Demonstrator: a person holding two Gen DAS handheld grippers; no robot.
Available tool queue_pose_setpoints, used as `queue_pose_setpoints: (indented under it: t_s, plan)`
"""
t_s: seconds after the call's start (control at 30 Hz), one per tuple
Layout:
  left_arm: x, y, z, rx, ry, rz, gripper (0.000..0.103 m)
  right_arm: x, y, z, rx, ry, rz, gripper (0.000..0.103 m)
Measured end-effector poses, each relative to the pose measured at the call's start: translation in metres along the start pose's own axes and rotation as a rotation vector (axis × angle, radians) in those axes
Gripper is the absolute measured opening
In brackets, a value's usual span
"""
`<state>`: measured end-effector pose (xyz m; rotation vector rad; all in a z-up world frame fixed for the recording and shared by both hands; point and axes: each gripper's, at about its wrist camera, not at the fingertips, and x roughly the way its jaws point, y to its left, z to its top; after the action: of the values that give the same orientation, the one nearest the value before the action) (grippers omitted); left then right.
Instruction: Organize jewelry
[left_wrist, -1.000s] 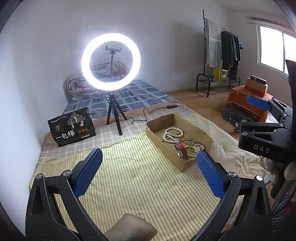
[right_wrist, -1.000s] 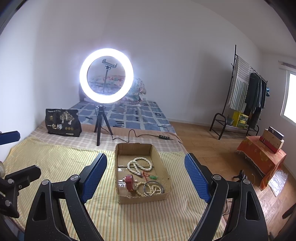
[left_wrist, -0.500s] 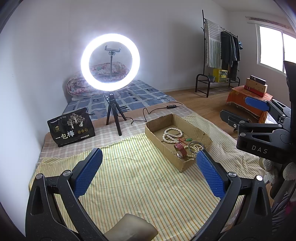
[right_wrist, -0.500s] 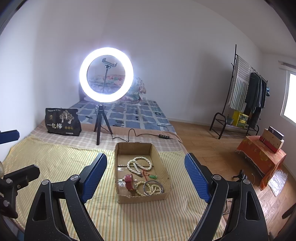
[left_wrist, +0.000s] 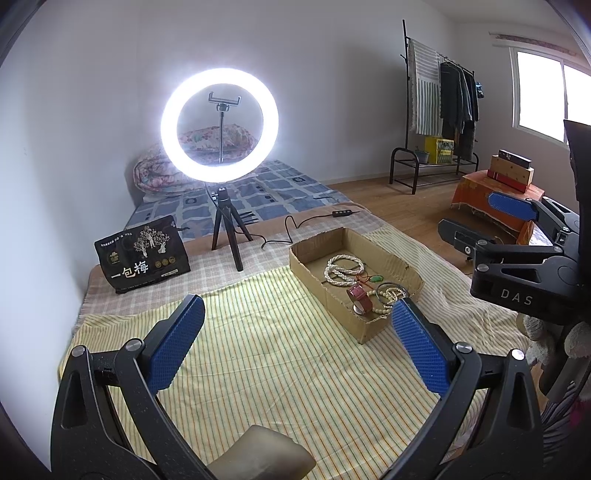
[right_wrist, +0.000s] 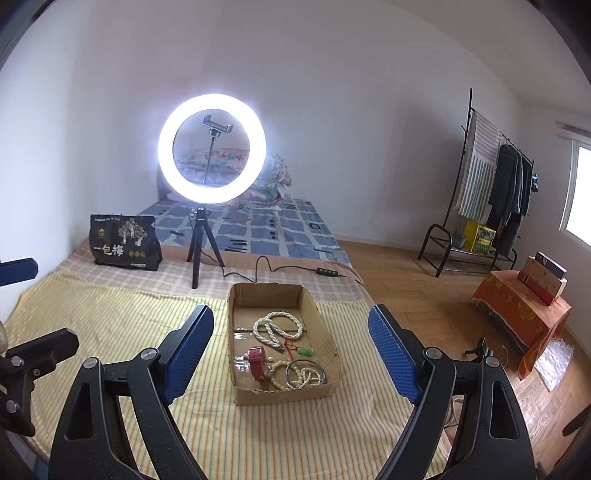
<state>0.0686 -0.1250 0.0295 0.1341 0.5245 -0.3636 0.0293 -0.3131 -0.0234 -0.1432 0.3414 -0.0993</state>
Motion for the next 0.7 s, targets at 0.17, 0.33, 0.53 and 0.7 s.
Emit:
queue_pose_setpoints:
  t_s: [0.17,0.33,0.53,0.7]
  plan:
    - [0.0003,0.0001,-0.0002,-0.001,0.000,-0.001,0.103,0.0012,0.0007,-0.0008,-0.003,0.005,-0.001,0.086]
    - [0.0003,0.0000,-0.0004,0.000,0.001,0.000,0.103,0.0013,0.0007,-0.0006,-0.002,0.005,-0.001,0.086]
    - [-0.0001,-0.0009,0.0004,0.001,0.000,0.000,0.103,0.0013,0.0006,-0.0004,-0.003,0.005,0.000,0.086]
    - [-0.0001,-0.0011,0.0001,0.001,0.000,0.001,0.103,0.0014,0.0007,-0.0003,-0.003,0.006,-0.001,0.086]
